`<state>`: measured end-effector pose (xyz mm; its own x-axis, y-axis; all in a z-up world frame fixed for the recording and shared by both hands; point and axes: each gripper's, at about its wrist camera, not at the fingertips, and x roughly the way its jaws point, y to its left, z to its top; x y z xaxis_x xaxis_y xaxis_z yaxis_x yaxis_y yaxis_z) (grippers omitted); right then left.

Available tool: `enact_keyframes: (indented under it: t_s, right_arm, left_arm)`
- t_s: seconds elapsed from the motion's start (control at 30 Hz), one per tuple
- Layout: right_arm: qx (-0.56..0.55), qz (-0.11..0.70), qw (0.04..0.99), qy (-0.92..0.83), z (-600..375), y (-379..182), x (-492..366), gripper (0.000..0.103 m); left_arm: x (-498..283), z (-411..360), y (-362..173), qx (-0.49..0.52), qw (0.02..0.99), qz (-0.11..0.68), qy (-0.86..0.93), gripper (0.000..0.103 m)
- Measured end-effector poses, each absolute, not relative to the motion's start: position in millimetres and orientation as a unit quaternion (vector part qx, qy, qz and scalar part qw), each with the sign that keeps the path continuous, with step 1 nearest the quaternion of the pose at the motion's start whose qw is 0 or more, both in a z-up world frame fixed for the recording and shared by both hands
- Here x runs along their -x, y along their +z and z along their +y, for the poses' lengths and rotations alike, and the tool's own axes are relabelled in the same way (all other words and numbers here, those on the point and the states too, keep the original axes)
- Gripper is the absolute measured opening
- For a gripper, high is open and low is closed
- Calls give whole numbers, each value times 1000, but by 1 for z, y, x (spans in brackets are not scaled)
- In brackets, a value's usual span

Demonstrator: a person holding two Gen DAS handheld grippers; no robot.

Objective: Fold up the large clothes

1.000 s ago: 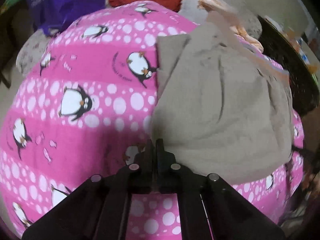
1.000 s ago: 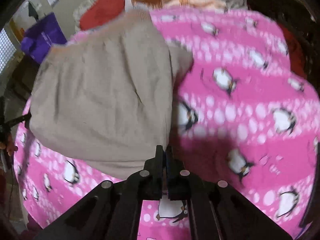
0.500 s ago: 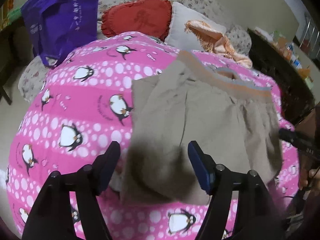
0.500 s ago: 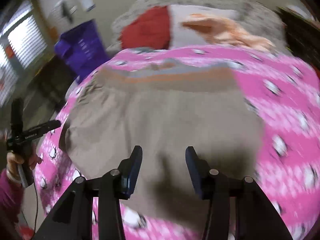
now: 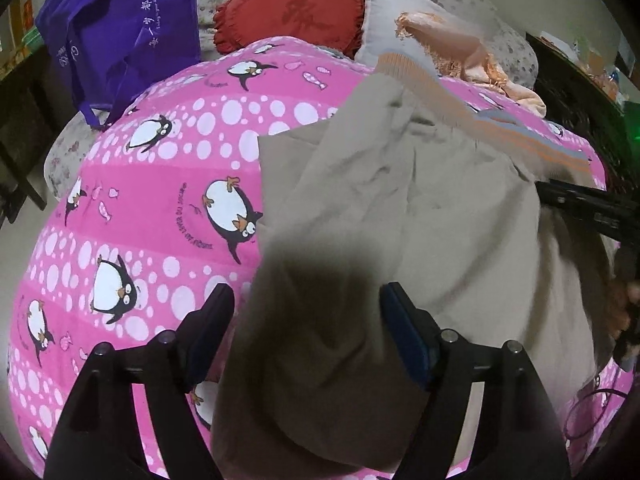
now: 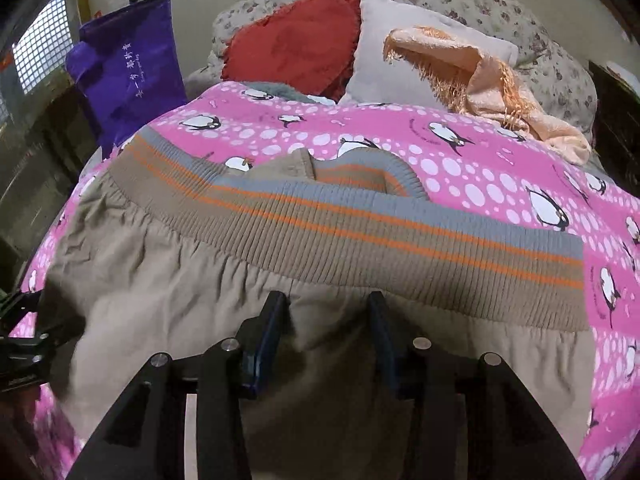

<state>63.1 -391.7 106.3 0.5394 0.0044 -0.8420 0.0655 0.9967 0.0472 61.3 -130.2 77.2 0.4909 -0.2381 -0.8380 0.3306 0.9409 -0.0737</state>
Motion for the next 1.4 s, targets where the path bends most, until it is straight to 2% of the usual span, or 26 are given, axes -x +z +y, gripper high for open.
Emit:
enact_keyframes:
  t_s: [0.2,0.33,0.57,0.8,1.17,1.27,1.4]
  right_arm:
    - [-44,450,892,-18,-411,140,-16,51]
    - [-48,436,897,-64,-444,145,11,51]
    - [-95,468,872,-110,-491,110,-2,49]
    - [-74,483,864,-117,-491,96,-21,51]
    - [-92,442,891,-56,-453,153,6,54]
    - [-83,450,888,-40,-433,144,-9,54]
    - [-62,507,858,-60,-415,98,-37,56]
  left_arm:
    - [-55,-131,87,-56,865,470,-166,76]
    - [-59,-131,99,-44,872,457,-169,76]
    - [-96,-153,97,-44,873,465,-141,76]
    - [-118,-157,75,-37,863,491,-112,80]
    - [-86,-134,93,-10,864,488,-126,80]
    - [-75,-127,95,-2,864,488,-124,80]
    - [-63,-125,99,-11,866,485,-123,80]
